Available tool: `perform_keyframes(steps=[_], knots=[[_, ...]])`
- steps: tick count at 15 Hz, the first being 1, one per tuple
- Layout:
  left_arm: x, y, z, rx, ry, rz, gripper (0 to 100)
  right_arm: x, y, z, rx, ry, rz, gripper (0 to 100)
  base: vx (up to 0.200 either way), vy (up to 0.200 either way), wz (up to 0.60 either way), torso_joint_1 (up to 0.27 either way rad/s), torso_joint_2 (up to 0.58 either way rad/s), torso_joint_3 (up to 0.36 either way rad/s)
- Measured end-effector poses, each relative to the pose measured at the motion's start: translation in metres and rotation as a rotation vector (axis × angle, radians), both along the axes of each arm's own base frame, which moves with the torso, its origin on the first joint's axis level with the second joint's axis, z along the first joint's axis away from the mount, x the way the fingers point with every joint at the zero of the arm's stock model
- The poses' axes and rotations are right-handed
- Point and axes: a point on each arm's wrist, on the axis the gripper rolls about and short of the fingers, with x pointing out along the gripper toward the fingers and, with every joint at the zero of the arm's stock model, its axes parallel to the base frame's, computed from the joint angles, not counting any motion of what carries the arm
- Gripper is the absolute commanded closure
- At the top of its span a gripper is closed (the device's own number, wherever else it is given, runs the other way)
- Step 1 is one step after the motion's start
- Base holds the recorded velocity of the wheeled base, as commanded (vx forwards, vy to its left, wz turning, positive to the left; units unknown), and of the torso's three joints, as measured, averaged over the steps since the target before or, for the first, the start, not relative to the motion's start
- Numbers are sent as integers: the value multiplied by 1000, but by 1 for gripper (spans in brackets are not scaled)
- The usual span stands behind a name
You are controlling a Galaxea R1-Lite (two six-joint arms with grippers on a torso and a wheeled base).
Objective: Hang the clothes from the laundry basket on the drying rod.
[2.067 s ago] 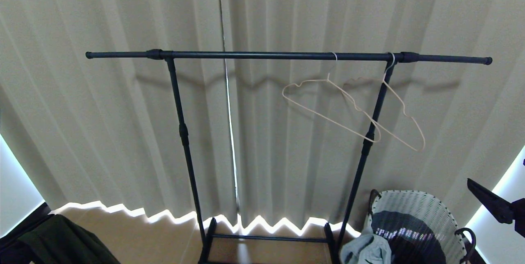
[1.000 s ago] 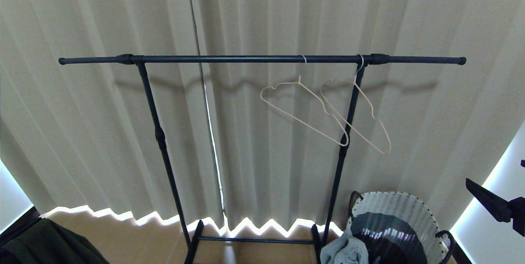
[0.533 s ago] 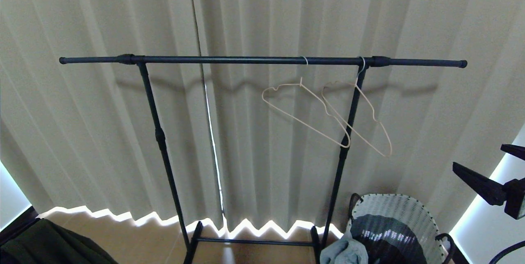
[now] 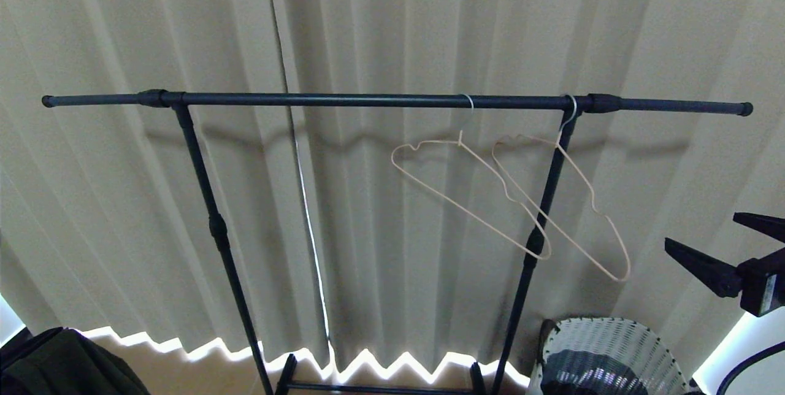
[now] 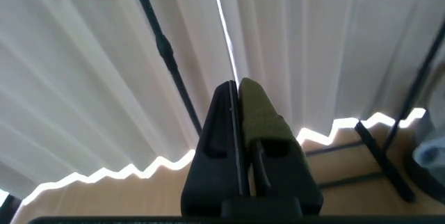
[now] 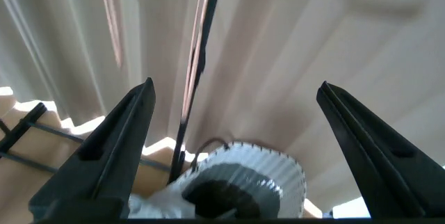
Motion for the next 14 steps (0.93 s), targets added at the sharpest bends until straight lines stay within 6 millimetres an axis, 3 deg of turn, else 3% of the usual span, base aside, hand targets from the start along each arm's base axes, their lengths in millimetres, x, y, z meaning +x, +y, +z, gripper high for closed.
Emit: perform_keyframes(steps=[1, 7, 14], knots=[[0, 0, 0, 1, 2, 1, 100, 0, 0, -1, 0, 5, 0, 0, 200, 0, 0, 7, -2, 2], [4, -1, -7, -11, 45, 4, 100, 6, 1, -3, 7, 93, 15, 0, 0, 0, 0, 0, 0, 0], [11, -4, -8, -25, 90, 7, 100, 44, 19, 23, 24, 262, 96, 0, 0, 0, 0, 0, 0, 0]])
